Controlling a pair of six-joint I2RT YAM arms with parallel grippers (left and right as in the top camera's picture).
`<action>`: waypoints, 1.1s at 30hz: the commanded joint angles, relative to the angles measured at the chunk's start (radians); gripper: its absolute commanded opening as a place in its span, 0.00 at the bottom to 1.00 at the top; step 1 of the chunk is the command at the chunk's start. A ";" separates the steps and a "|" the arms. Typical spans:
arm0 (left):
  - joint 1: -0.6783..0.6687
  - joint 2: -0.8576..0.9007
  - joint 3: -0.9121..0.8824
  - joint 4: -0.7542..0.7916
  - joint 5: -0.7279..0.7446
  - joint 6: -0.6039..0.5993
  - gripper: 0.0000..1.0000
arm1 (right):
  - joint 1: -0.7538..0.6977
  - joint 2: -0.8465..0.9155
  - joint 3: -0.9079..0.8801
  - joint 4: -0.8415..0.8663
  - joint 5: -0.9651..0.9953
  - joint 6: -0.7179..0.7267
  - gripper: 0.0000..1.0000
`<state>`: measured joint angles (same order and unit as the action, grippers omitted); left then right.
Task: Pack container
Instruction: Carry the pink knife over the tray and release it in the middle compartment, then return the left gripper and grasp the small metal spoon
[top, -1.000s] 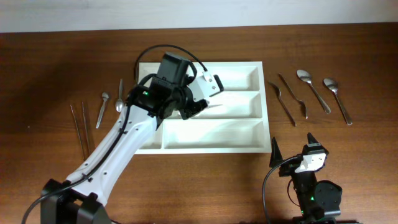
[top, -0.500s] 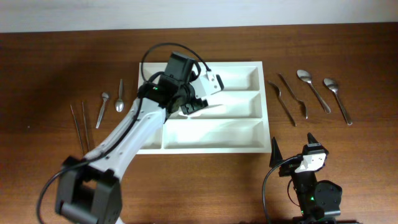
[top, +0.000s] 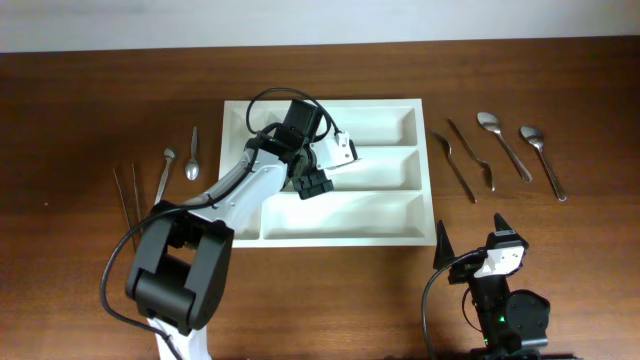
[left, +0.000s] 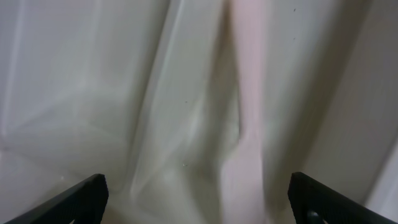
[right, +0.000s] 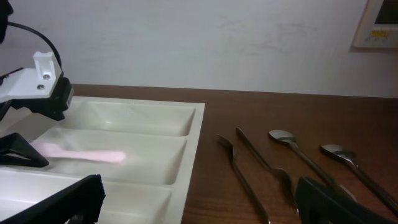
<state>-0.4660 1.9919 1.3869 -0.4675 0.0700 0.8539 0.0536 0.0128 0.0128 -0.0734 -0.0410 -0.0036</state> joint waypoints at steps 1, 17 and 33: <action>0.004 0.014 0.009 0.004 -0.004 0.039 0.95 | -0.005 -0.010 -0.007 -0.002 0.012 0.001 0.99; 0.012 -0.006 0.069 0.007 -0.054 -0.176 0.92 | -0.005 -0.009 -0.007 -0.002 0.012 0.001 0.99; 0.461 -0.061 0.333 -0.443 -0.093 -0.866 0.77 | -0.005 -0.010 -0.007 -0.002 0.013 0.001 0.99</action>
<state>-0.0975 1.9430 1.7130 -0.8742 -0.0162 0.1051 0.0536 0.0128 0.0128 -0.0738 -0.0410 -0.0036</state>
